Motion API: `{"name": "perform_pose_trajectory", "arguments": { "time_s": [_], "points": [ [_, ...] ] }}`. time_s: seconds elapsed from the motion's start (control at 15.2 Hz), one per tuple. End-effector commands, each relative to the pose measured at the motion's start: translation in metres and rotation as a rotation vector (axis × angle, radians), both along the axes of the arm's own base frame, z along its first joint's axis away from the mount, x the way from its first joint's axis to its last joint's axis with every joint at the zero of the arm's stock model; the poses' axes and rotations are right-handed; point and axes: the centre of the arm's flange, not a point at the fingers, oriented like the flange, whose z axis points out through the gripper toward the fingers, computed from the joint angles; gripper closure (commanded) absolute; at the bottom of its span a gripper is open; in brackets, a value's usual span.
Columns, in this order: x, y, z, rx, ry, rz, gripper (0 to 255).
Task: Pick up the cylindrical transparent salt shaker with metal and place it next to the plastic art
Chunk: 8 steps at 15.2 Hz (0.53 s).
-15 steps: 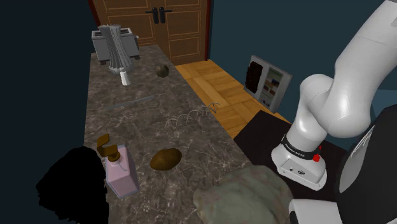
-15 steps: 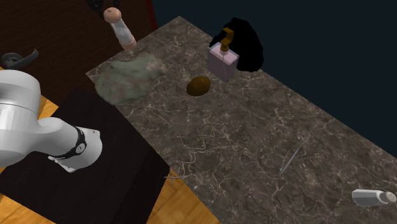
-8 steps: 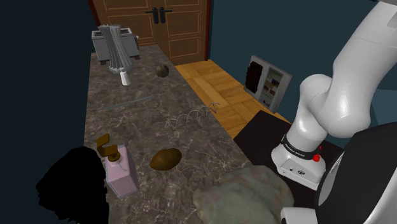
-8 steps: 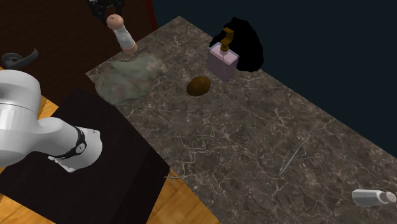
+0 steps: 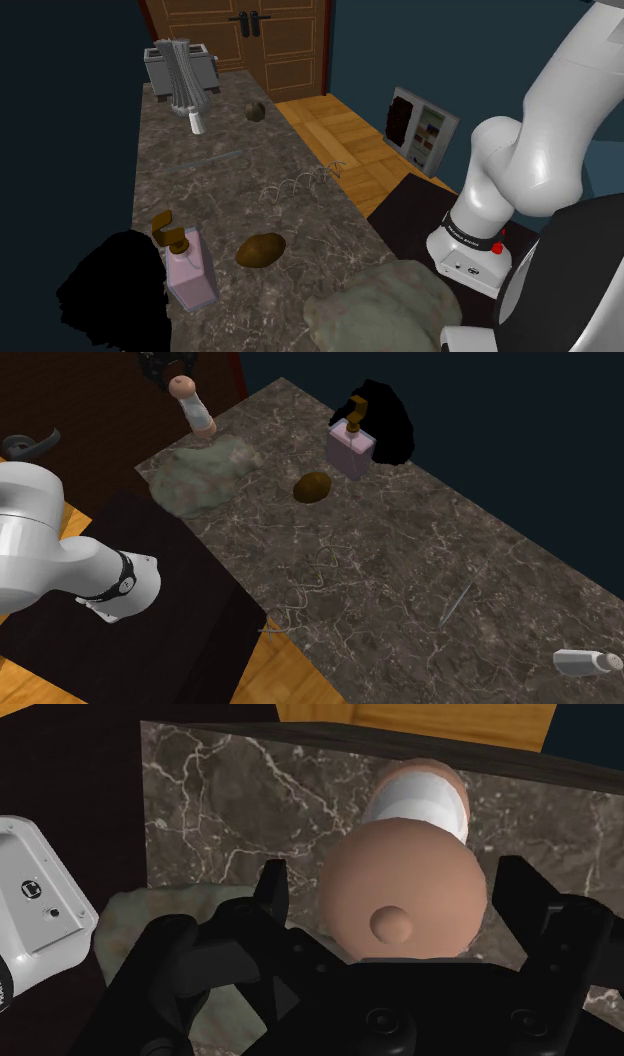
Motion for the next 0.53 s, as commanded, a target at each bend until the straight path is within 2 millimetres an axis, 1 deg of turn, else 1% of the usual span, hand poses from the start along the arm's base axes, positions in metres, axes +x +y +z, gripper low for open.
{"name": "perform_pose_trajectory", "arguments": {
  "time_s": [0.0,0.2,0.4,0.46],
  "points": [
    [0.000,0.000,0.000,0.000,0.000,0.000,0],
    [0.000,0.000,0.000,0.000,0.000,0.000,0],
    [0.005,0.004,0.039,0.000,0.000,0.000,0],
    [0.006,0.006,0.049,0.000,0.000,0.000,0]
  ]
}}
